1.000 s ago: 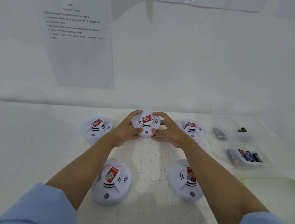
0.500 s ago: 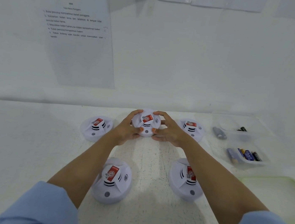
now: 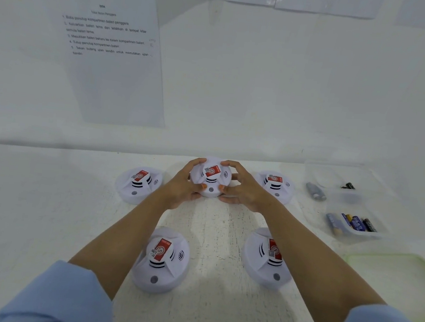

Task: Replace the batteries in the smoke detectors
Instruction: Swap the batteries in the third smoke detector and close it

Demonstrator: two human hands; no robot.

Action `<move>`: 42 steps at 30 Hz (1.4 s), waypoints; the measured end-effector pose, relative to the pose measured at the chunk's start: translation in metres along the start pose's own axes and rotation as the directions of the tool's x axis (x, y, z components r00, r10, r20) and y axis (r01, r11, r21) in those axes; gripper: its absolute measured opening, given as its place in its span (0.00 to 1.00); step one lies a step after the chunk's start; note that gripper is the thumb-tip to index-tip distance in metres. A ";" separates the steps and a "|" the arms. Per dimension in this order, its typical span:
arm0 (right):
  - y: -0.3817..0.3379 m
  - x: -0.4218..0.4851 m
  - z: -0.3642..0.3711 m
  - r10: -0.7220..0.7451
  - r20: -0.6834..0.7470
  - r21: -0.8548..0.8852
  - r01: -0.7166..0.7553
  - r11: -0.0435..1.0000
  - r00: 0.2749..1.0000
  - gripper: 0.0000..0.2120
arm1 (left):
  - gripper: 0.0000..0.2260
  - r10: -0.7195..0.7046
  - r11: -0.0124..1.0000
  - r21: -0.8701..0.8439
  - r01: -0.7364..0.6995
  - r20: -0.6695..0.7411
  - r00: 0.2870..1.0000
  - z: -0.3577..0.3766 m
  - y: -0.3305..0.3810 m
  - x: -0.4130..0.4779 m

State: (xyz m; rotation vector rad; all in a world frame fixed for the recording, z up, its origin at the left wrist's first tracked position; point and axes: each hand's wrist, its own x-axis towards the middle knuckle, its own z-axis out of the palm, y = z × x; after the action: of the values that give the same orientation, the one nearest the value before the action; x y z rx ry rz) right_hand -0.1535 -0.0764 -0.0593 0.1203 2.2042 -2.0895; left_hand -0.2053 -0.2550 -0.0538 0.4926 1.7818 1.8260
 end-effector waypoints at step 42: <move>-0.003 -0.002 0.003 0.002 -0.052 -0.004 -0.002 1.000 0.999 0.24 | 0.28 -0.009 1.000 0.015 0.009 0.004 1.000 0.001 -0.001 0.001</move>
State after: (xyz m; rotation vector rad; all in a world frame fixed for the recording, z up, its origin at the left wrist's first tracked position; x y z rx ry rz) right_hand -0.1516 -0.0796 -0.0559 0.1785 2.2360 -2.1036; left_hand -0.2052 -0.2534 -0.0545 0.4934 1.7933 1.8056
